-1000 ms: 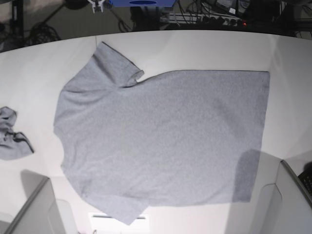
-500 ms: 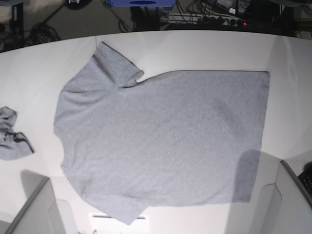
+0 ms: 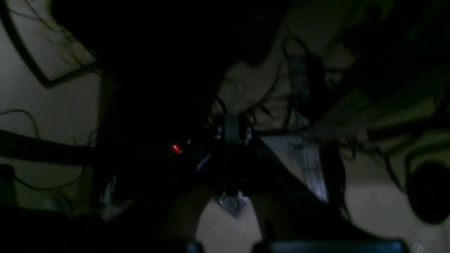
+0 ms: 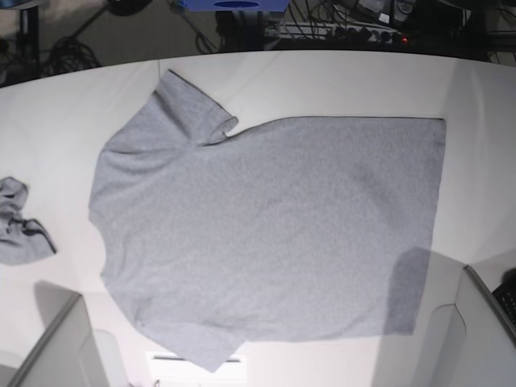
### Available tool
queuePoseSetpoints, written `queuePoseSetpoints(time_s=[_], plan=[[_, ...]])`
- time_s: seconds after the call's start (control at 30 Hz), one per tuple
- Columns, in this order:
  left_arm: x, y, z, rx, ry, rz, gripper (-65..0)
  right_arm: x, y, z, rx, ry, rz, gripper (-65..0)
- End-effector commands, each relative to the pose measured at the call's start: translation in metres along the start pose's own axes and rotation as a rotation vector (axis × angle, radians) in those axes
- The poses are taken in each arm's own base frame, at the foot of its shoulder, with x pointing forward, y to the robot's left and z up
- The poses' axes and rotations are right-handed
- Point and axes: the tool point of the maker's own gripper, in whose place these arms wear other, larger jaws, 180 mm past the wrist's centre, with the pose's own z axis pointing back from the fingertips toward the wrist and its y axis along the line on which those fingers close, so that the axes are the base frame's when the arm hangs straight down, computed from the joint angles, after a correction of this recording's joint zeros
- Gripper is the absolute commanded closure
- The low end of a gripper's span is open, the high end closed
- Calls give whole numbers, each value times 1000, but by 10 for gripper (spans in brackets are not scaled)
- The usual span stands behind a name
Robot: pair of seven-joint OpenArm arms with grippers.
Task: Fold the T-shirt properly
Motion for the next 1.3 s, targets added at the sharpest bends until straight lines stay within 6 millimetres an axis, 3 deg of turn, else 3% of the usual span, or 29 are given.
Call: queuePoseSetpoints(time_s=[0.0, 0.1, 0.27, 0.47, 0.6, 0.87, 1.0, 1.13, 1.27], plan=[[11, 14, 11, 16, -27, -14, 0, 4, -14, 6, -40, -29, -15, 0], [43, 20, 8, 14, -113, 7, 0, 25, -36, 15, -102, -91, -47, 0], [83, 10, 6, -17, -218, 43, 0, 65, -56, 38, -161, -203, -66, 0], [118, 1, -1, -35, -315, 76, 0, 107, -72, 61, -223, -244, -128, 0], [132, 0, -7, -32, -358, 88, 0, 131, -69, 68, -217, -284, -125, 0], [162, -8, -32, -81, -368, 104, 0, 175, -52, 70, -187, -391, -164, 0], [180, -15, -47, -96, -380, 121, 0, 209, -44, 78, -171, -481, -182, 0], [194, -5, -68, -69, -371, 100, 0, 246, -17, 84, -98, -568, -177, 0], [206, 12, -92, -22, -295, 70, 0, 271, 26, 91, 15, -626, -163, 0]])
